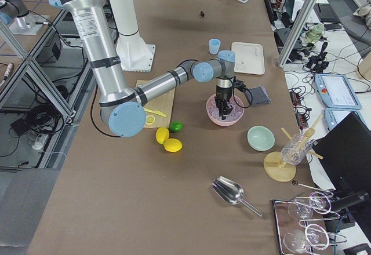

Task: Put ice and cherries in cup
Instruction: 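Grasp another ice cube from the pink bowl with the right gripper, then carry the ice cube with the right gripper over the blue cup and release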

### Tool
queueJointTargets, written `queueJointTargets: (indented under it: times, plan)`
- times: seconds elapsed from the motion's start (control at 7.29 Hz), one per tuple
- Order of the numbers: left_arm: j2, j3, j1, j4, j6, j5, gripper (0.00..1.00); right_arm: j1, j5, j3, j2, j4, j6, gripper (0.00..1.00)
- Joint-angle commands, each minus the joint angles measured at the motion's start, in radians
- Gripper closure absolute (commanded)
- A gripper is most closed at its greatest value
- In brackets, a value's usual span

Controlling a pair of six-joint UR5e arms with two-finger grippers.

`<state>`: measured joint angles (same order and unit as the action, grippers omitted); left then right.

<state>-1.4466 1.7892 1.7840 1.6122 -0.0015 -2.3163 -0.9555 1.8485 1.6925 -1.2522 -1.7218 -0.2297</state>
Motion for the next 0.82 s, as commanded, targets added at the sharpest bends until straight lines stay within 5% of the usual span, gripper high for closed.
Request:
queueJointTargets:
  times: [0.0, 0.27, 0.69]
  plan:
    - [0.000, -0.002, 0.000, 0.000, 0.000, 0.000, 0.02, -0.020, 0.018, 0.001, 0.051, -0.019, 0.003, 0.78]
    - [0.000, -0.002, 0.000, 0.000, 0.000, 0.000, 0.02, -0.020, 0.113, 0.013, 0.229, -0.169, -0.066, 0.78]
    - [-0.008, -0.007, 0.000, -0.002, -0.002, 0.002, 0.02, 0.183, 0.107, -0.068, 0.501, -0.187, -0.539, 0.79]
